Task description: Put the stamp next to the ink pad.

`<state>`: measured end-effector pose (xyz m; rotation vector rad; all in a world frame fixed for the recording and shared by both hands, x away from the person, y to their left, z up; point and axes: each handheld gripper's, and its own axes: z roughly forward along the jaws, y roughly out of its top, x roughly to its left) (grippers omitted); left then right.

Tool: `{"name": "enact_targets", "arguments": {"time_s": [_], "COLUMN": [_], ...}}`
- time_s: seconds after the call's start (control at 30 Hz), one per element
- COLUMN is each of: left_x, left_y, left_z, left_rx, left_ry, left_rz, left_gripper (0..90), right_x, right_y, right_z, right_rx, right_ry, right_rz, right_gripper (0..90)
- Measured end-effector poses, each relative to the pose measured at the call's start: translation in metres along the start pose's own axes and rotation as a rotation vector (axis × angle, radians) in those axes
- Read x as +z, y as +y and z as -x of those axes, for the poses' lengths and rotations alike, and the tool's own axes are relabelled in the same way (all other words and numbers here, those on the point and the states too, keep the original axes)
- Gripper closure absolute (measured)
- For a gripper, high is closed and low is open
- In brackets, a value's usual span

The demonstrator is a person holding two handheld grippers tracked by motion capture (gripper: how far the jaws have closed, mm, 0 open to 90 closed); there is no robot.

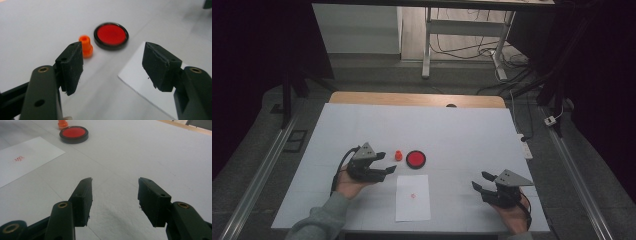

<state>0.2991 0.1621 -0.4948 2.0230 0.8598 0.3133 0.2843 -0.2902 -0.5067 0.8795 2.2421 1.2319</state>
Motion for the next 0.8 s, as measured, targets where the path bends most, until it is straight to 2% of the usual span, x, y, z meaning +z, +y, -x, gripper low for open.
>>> {"name": "enact_targets", "arguments": {"time_s": [0.2, 0.4, 0.57, 0.8], "left_x": [-0.028, -0.047, -0.051, -0.049], "left_y": [-0.025, -0.044, -0.051, -0.052], "left_z": [0.006, 0.009, 0.006, 0.006], "left_rx": [-0.013, -0.035, -0.045, -0.036], "left_ry": [-0.003, 0.001, 0.006, 0.002], "left_rz": [0.004, 0.006, 0.004, -0.001], "left_gripper": [33.5, 33.5, 33.6, 33.7], "right_x": [0.0, -0.003, -0.004, -0.004], "right_y": [-0.004, -0.005, -0.004, 0.0], "right_z": [0.007, 0.008, 0.007, 0.004], "right_rx": [-0.014, -0.027, -0.048, -0.06], "right_ry": [0.013, 0.014, 0.019, 0.031], "right_rz": [-0.014, -0.001, 0.017, 0.029], "right_gripper": [43.3, 43.2, 43.2, 43.0]}}
